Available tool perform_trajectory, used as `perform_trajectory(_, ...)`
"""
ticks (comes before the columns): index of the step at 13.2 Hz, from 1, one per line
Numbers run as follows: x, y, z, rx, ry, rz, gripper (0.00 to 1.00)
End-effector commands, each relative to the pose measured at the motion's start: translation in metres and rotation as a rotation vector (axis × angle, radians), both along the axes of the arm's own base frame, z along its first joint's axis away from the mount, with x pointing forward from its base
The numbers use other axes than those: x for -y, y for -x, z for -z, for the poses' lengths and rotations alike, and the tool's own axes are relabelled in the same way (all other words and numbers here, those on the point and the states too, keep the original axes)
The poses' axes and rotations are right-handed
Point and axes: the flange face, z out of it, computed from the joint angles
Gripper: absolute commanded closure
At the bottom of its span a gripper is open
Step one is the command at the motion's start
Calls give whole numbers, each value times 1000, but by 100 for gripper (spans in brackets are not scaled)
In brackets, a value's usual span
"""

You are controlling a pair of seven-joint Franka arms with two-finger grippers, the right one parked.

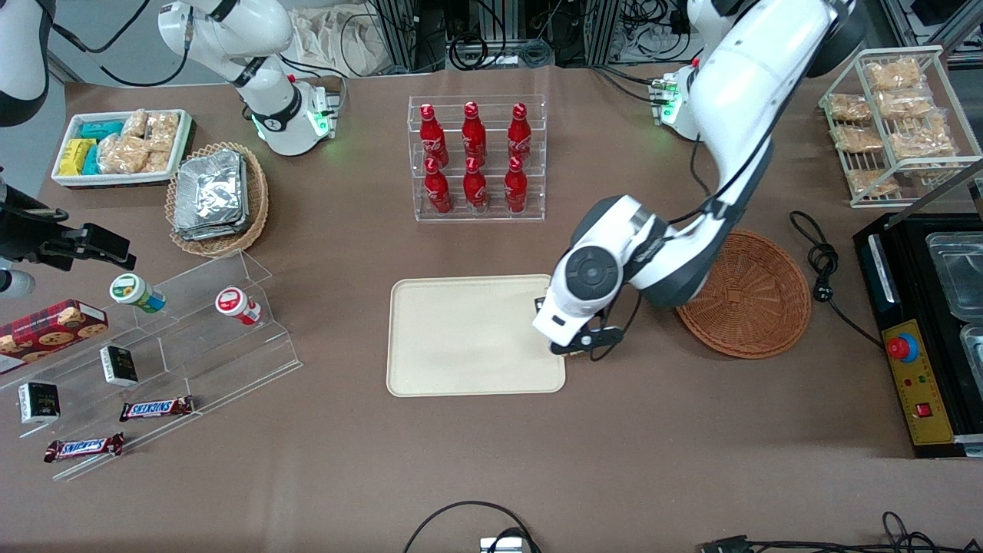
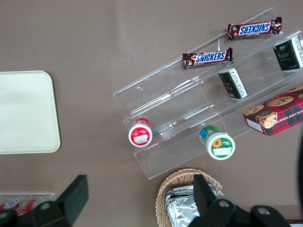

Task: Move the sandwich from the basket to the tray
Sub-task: 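Lift the sandwich and carry it with the left gripper over the tray, then lower the sandwich onto the tray and open the left gripper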

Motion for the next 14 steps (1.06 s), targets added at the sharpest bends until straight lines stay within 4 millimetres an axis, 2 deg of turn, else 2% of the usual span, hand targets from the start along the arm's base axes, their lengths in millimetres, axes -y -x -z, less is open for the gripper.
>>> perform_trajectory(1,12,-1,34,3,-44,36,100)
perform_trajectory(3,21,6,43,-1,-41,52,100)
perform_trajectory(5,26,10,43,-2,-43,62,96)
perform_trajectory(10,31,-2,25,31,-12,48,92)
perform_trajectory(11,33,-6,17,43,1,40,92)
perform_trajectory(13,42,-4,13,56,14,49,91)
perform_trajectory(14,44,-7,11,71,29,46,87)
